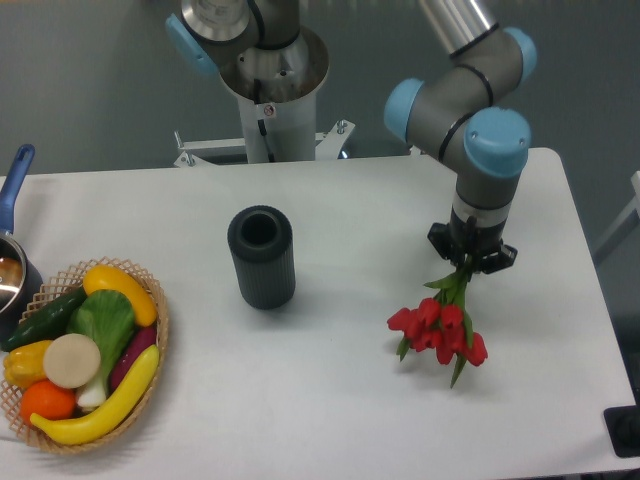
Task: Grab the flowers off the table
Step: 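Lift the gripped red tulips up off the table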
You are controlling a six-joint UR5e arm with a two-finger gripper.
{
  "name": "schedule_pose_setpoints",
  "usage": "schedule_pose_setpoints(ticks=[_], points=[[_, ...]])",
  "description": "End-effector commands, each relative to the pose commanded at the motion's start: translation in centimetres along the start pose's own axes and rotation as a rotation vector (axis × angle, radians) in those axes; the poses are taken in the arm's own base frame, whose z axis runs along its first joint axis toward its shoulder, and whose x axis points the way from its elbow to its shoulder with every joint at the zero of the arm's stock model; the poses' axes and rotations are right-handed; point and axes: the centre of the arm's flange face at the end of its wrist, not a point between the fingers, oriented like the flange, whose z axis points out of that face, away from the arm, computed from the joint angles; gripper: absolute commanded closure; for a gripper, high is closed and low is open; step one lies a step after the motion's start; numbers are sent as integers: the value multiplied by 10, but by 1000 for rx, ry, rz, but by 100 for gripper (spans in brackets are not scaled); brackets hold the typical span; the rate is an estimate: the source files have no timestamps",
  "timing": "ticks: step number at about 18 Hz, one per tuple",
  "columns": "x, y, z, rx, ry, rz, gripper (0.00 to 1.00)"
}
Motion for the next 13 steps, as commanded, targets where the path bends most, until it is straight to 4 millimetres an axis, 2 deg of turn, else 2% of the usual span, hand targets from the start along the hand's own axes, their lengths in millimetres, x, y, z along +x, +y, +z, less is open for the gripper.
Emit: schedule_pose_setpoints(ticks=[3,7,13], points=[[1,2,-22,-1,3,5,100],[-2,-2,-40,8,-17,8,100],[0,-2,-45,4,-10,9,100]])
